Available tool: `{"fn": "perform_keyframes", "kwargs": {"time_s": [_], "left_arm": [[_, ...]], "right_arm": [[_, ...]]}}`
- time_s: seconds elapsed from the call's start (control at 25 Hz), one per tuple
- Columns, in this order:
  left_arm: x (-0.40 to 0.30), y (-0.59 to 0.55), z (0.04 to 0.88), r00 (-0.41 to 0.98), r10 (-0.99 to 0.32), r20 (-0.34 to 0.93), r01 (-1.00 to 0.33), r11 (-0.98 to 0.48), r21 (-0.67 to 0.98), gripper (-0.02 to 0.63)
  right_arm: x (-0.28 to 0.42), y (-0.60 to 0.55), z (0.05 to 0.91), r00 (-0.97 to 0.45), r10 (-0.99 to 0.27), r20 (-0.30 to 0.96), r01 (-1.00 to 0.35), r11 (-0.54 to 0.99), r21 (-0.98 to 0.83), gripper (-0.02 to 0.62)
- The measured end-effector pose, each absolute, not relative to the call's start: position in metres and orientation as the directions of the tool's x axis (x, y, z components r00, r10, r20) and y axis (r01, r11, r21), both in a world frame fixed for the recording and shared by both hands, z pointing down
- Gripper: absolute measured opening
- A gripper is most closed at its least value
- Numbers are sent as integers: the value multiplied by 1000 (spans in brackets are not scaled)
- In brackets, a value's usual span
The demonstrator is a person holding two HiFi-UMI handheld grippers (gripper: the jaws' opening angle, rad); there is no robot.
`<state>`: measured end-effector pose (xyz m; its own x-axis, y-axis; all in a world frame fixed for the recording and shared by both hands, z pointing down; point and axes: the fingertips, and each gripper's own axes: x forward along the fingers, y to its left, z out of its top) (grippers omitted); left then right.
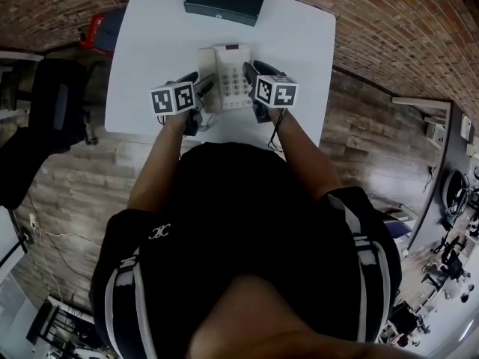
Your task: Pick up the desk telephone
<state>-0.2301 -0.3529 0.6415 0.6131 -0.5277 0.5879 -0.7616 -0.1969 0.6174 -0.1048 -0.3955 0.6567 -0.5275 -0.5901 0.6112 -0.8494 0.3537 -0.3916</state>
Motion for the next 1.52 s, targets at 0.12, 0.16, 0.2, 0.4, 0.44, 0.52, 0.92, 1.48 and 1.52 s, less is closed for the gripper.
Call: {"fn": "perform_keyframes", "kwargs": {"time_s": [0.12,0.16,0.2,0.4,0.44,0.52,0.92,1.48,1.52], "left_arm": [[-227,-356,647,646,-507,570,-733,-205,649,278],[-228,-357,648,651,-504,567,-729,-207,653,278],[-229,-358,649,655,-503,564,-725,-208,656,278],[-233,-356,662,674,-492,550,-694,-167,701,308],[-233,-356,663,682,-491,542,-682,-160,714,308],[-231,-356,664,694,-488,528,-665,-156,730,308],[-229,-356,667,721,-475,504,-621,-121,775,297],[-227,-355,616,704,-545,456,-635,-193,748,281],[-226,-357,607,703,-553,447,-639,-216,738,281]], "right_arm": [[-104,-398,669,-536,-573,619,-842,315,-438,132],[-105,-398,672,-546,-568,616,-834,303,-461,135],[-106,-398,674,-557,-563,610,-825,295,-482,138],[-107,-397,677,-601,-548,582,-786,271,-556,138],[-107,-396,677,-609,-544,577,-778,269,-568,138],[-109,-397,677,-625,-537,566,-764,269,-587,130],[-108,-396,676,-666,-514,540,-723,265,-638,100],[-105,-399,616,-631,-609,480,-753,332,-568,87],[-105,-400,606,-628,-623,467,-757,347,-555,89]]}}
